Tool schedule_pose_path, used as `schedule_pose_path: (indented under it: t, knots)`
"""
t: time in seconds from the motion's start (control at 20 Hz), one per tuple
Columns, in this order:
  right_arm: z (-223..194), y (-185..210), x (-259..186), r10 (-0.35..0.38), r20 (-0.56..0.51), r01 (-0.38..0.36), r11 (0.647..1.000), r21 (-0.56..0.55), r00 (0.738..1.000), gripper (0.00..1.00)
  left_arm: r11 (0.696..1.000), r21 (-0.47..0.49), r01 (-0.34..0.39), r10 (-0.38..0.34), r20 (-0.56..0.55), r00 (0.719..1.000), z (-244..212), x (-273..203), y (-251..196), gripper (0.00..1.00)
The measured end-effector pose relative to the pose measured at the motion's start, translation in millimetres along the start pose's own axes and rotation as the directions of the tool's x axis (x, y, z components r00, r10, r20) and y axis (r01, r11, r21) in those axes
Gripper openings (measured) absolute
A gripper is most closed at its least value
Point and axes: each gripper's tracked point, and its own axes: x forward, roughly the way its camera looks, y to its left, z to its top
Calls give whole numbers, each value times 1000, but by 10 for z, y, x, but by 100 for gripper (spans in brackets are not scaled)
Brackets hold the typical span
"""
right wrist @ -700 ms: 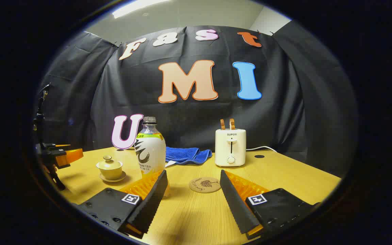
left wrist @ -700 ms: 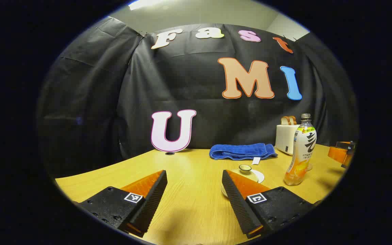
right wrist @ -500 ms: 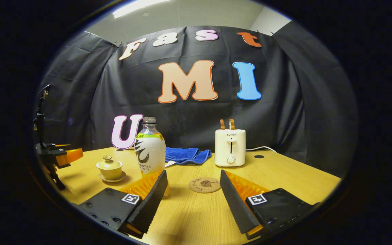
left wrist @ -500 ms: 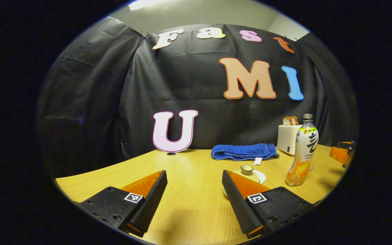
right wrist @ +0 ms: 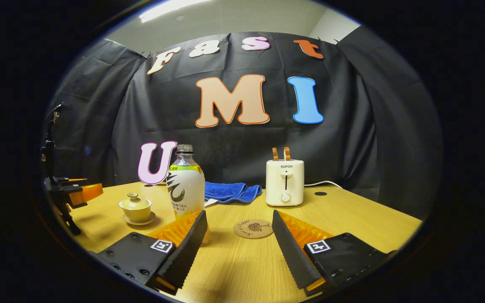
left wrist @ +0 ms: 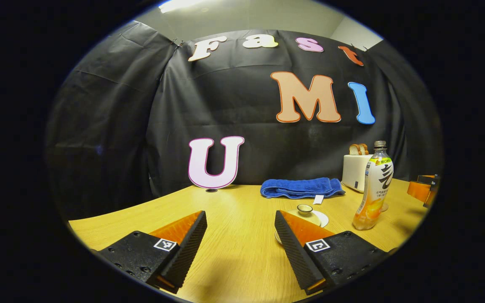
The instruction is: Open the teacup lid with one hand, grasp the water bottle and pour water into the teacup with the other hand; after pouring, place the water bottle on the coaster and then close the teacup lid.
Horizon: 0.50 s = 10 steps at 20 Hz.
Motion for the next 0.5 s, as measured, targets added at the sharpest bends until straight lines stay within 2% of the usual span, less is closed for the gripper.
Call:
schedule_pose_path:
  t: [0.1,0.15,0.25,0.3,0.4,0.5]
  knots:
    - [0,-2,5,0,0,0,1000,0,1000,94,1000,0,0,0,-1,1000,-5,0,-3,95]
    - [-8,-3,0,0,1,0,1000,0,1000,98,1000,0,0,0,-2,1000,-9,2,-1,95]
    - [-9,-6,2,1,1,-1,1000,0,1000,98,1000,0,0,0,-2,1000,-10,2,2,95]
    - [-6,-5,2,1,1,-1,1000,0,1000,94,1000,-1,-1,1,-3,1000,-12,3,0,95]
    - [-7,-10,6,1,1,-1,1000,0,1000,98,1000,-1,2,-2,-3,1000,-12,9,-7,95]
    - [-8,-6,4,1,1,-1,1000,0,1000,94,1000,-1,22,-22,-2,1000,-15,6,-48,95]
